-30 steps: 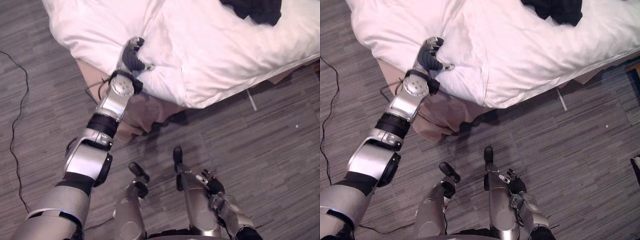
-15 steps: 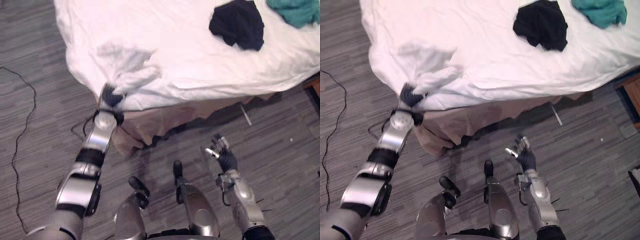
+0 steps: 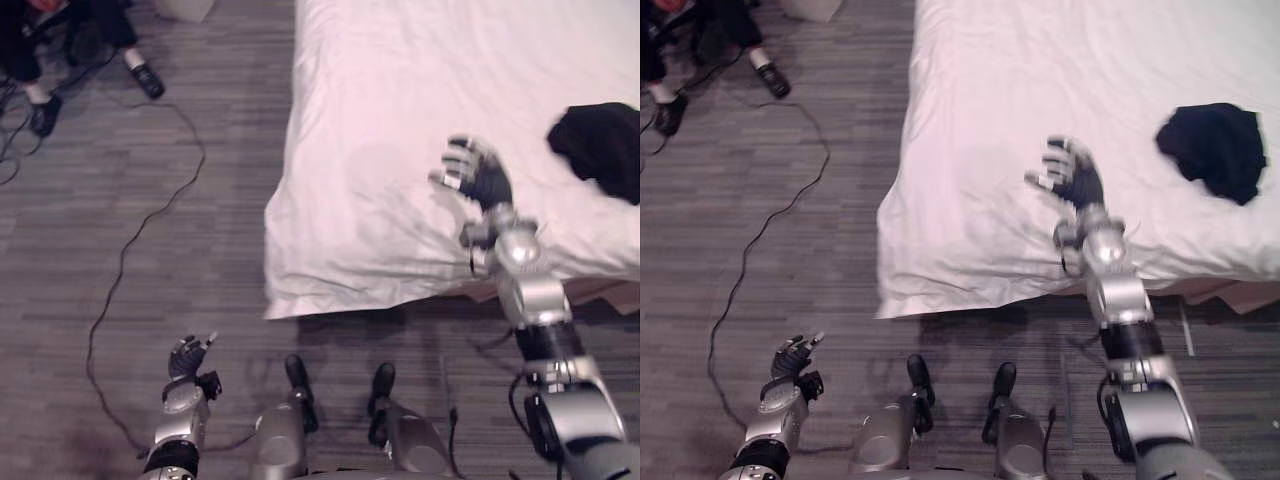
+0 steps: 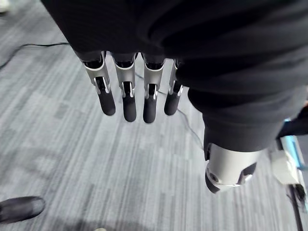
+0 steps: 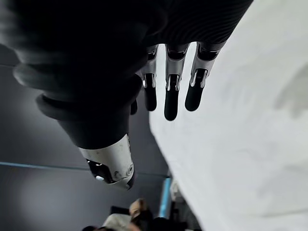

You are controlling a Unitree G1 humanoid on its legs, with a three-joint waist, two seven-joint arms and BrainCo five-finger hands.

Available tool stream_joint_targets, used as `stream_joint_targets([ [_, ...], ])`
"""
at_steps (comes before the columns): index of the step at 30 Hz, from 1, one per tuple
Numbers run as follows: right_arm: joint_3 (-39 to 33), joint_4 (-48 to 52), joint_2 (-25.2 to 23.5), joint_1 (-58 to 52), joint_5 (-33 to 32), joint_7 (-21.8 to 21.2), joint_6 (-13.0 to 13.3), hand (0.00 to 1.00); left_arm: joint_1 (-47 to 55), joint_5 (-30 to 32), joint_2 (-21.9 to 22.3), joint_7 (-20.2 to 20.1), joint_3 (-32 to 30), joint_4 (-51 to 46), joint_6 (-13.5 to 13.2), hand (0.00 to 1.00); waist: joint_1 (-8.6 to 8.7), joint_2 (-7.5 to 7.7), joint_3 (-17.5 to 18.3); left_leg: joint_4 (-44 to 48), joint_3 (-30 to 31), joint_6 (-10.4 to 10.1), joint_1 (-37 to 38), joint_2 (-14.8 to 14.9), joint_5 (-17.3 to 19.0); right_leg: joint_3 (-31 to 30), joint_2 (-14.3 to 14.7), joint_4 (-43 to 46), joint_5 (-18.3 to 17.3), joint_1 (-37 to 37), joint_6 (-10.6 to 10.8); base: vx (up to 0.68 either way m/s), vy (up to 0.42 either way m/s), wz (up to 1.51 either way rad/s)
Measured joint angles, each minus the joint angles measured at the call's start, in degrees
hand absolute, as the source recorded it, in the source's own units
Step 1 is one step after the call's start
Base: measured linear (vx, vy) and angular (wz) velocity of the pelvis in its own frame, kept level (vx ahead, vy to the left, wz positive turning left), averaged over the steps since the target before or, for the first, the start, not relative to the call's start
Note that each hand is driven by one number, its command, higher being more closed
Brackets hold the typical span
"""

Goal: Tidy the bed and pick cloth on bed and put in laundry

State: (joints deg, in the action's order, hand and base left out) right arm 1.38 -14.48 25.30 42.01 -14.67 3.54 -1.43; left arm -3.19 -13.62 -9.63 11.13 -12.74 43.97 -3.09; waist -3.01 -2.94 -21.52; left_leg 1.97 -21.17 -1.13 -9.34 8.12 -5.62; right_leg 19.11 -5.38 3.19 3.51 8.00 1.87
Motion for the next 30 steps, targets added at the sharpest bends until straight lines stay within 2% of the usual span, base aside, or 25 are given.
stream_joint_targets([
  [2,1.68,0.57,0.64,4.76,0.03,0.79,-0.03,1.0,0.09,-1.68,1.7,-1.85,0.97,1.08,-0.07,0.0,-0.93,-0.76,-1.13,-0.1,0.26,0.17,-0.82,-0.48,-0.13,0.09,-0.8,1.37,-0.22,1.25,-0.08,-0.06,0.074,0.13],
  [5,5.42,1.2,0.76,9.41,-0.11,1.73,-0.6,1.0,-0.41,-2.23,2.73,-3.75,3.2,1.81,-0.11,0.0,-1.23,-1.46,-1.52,-0.15,1.02,0.48,-4.25,-1.23,-0.51,0.54,-1.84,3.75,-0.5,5.28,-0.21,-0.05,0.064,0.14],
  [7,7.75,1.44,0.73,10.96,-0.54,1.65,-1.79,1.0,-2.0,-2.24,2.8,-4.77,4.9,3.72,-0.38,0.0,-1.51,-2.4,-2.35,0.08,1.43,0.61,-5.74,-1.71,-0.73,0.8,-2.78,5.53,-0.81,7.32,-0.17,-0.03,0.059,0.13],
  [9,11.31,0.74,0.06,12.34,-1.6,1.51,-3.94,1.0,-4.84,-2.66,3.11,-4.72,7.94,5.77,-0.57,0.0,-2.63,-4.1,-3.24,0.88,2.07,0.77,-8.55,-2.63,-0.84,1.06,-4.42,9.34,-1.99,11.26,0.05,-0.04,0.048,0.15],
  [13,15.89,-8.1,-3.59,13.12,-6.81,0.8,-7.01,1.0,-9.12,-3.75,4.78,-4.66,11.34,6.42,-0.88,0.0,-4.25,-6.43,-4.43,1.57,3.62,0.84,-12.69,-4.1,-1.42,1.32,-7.0,15.4,-4.26,17.11,0.05,-0.01,0.015,0.24],
  [15,18.36,-15.25,-6.12,13.13,-9.95,-1.51,-7.94,1.0,-10.48,-3.9,5.95,-4.71,12.6,6.26,-1.89,0.0,-5.21,-7.33,-5.28,1.37,4.05,0.72,-14.22,-4.94,-2.08,1.44,-8.75,19.24,-6.14,19.98,0.2,0.02,-0.018,0.28],
  [18,21.29,-20.77,-9.88,13.19,-14.3,-6.47,-7.79,1.0,-10.9,-4.55,6.98,-4.81,12.57,5.95,-2.63,0.0,-5.65,-7.45,-6.04,0.02,4.3,0.7,-15.07,-5.9,-3.21,1.57,-10.93,23.58,-8.7,22.82,0.03,0.04,-0.067,0.29],
  [20,25.05,-23.46,-11.63,12.78,-16.35,-11.54,-7.82,1.0,-10.8,-4.76,7.71,-5.04,12.55,5.84,-3.11,0.0,-5.59,-7.43,-6.1,-0.28,4.48,0.57,-15.21,-6.18,-3.62,2.1,-11.96,25.82,-10.23,23.61,-0.1,0.07,-0.127,0.22],
  [22,29.17,-23.41,-12.83,11.55,-16.26,-19.08,-7.74,1.0,-10.52,-4.75,8.32,-6.24,12.54,5.1,-4.54,0.0,-5.05,-7.41,-6.11,-0.26,4.55,0.77,-14.7,-6.13,-3.85,2.5,-12.41,27.12,-11.28,23.45,0.12,0.07,-0.136,0.1],
  [24,32.2,-23.26,-14.44,9.37,-15.97,-22.71,-7.31,1.0,-10.48,-4.75,8.61,-7.28,12.55,4.54,-5.62,0.0,-4.29,-7.3,-6.13,-0.29,4.23,0.73,-13.59,-6.11,-3.91,2.41,-12.62,27.72,-11.79,22.79,0.08,0.07,-0.125,-0.05],
  [26,34.87,-23.25,-15.94,6.1,-15.16,-23.84,-6.58,1.0,-10.44,-4.72,8.62,-8.19,12.56,4.55,-6.47,0.0,-3.68,-7.05,-6.28,-1.16,3.48,0.66,-11.41,-6.08,-3.93,2.32,-12.55,27.6,-11.91,21.4,0.2,0.07,-0.123,-0.22],
  [28,36.4,-23.56,-16.56,3.01,-13.91,-23.56,-5.17,1.0,-10.43,-4.66,8.55,-9.01,12.6,4.65,-7.4,0.0,-2.32,-6.62,-6.54,-1.95,3.1,0.63,-9.08,-6.03,-3.91,2.18,-12.19,26.96,-11.99,19.35,0.32,0.05,-0.09,-0.21],
  [30,35.98,-23.71,-16.36,1.14,-13.69,-23.67,-1.57,1.0,-10.17,-4.12,7.75,-9.83,12.6,5.27,-7.59,0.0,-0.75,-5.22,-6.71,-2.13,2.65,0.39,-6.81,-5.18,-3.69,1.87,-10.5,24.46,-11.46,16.52,-0.05,0.03,-0.088,-0.23],
])
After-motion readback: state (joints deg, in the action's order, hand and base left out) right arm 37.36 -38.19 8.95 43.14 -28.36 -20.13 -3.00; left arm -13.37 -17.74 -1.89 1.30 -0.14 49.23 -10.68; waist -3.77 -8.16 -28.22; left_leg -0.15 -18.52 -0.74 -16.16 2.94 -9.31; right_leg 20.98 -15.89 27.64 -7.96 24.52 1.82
